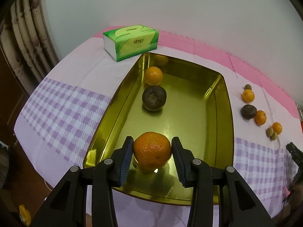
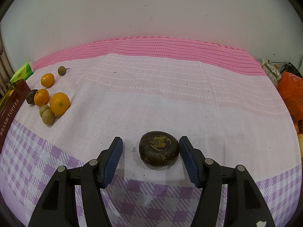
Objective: Organize fruits
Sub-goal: 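Lower the orange into the gold tray and open the left gripper while right holds dark fruit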
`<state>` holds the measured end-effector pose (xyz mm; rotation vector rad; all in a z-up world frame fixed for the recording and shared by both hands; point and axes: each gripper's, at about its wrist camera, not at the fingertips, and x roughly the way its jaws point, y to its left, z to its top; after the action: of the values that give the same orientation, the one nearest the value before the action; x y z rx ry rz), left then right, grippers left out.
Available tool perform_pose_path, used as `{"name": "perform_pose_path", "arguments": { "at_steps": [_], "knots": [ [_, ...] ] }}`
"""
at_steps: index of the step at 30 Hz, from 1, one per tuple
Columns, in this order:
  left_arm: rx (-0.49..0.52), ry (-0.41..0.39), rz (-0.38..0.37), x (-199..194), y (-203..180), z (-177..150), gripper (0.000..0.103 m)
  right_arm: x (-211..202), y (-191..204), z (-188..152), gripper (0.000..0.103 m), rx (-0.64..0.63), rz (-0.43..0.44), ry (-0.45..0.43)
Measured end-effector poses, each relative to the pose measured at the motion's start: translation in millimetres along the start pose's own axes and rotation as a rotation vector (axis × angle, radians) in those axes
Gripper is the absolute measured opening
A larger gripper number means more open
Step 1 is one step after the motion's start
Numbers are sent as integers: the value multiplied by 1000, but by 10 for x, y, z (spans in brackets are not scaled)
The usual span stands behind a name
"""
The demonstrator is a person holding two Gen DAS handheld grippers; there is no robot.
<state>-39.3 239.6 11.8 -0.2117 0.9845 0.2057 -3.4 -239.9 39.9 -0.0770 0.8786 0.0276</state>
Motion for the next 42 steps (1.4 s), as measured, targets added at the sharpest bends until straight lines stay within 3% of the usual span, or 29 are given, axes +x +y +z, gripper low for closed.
{"name": "perform_pose_path", "arguments": {
  "at_steps": [24, 35, 42],
  "knots": [
    [-1, 15, 23, 84, 41, -9, 43, 5, 5, 8, 59, -3, -10, 2],
    [16, -16, 55, 35, 29, 19, 43, -7, 12, 8, 59, -5, -18, 4],
    [35, -41, 67, -41, 4, 44, 43, -38, 50, -12, 52, 1, -26, 1]
  ]
}}
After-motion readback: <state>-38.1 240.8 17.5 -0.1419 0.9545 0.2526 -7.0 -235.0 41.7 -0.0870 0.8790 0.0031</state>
